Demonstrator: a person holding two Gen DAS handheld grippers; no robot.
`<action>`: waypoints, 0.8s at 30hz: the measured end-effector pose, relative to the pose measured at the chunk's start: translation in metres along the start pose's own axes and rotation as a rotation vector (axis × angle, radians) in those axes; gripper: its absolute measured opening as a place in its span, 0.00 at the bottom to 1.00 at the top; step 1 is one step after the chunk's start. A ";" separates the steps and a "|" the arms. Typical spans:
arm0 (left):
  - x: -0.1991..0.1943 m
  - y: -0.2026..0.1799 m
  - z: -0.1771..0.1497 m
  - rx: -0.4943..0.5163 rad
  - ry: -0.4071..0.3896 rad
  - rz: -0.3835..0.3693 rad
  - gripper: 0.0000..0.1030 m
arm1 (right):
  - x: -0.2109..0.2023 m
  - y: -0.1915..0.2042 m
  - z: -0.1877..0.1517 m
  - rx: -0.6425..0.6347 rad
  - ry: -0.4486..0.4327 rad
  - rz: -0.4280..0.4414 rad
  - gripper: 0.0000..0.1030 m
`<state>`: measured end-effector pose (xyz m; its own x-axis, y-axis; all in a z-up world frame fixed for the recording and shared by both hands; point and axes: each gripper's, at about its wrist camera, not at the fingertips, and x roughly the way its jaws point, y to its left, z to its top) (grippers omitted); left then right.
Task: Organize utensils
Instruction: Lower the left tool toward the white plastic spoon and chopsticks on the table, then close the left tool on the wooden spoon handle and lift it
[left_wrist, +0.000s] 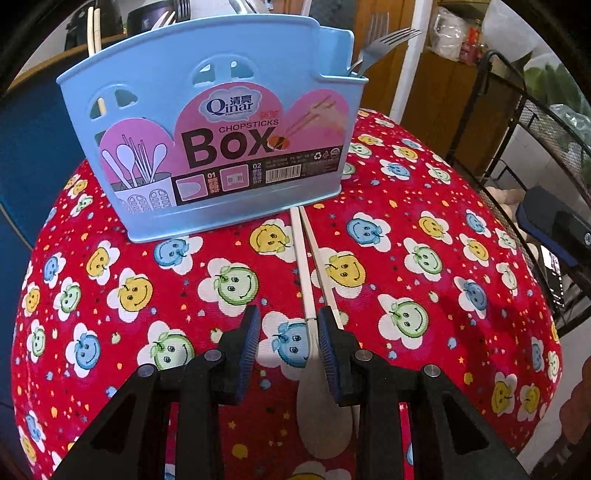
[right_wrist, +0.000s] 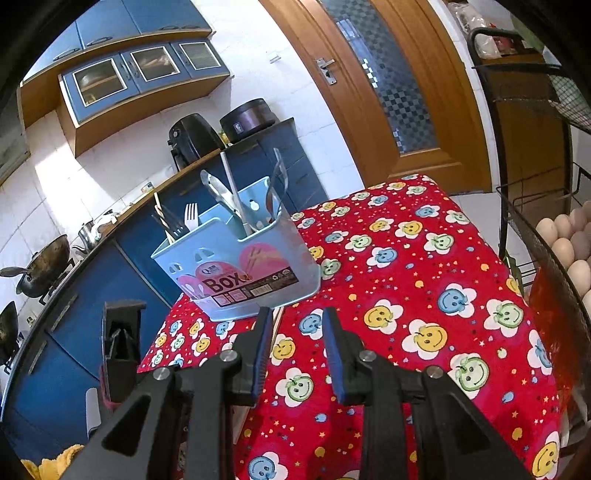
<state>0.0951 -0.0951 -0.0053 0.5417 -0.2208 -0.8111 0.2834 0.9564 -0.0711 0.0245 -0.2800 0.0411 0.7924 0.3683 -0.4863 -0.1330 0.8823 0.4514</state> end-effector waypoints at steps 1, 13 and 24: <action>0.002 -0.001 0.002 0.002 0.000 0.003 0.32 | 0.000 -0.001 0.000 0.004 0.002 0.001 0.29; 0.019 -0.009 0.022 0.029 0.005 0.032 0.31 | 0.007 -0.007 -0.004 0.030 0.027 0.002 0.29; 0.020 -0.004 0.027 0.022 -0.007 -0.011 0.05 | 0.010 -0.010 -0.008 0.045 0.044 0.009 0.29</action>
<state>0.1264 -0.1085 -0.0053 0.5442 -0.2331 -0.8059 0.3068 0.9494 -0.0674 0.0289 -0.2823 0.0257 0.7639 0.3900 -0.5141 -0.1129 0.8652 0.4886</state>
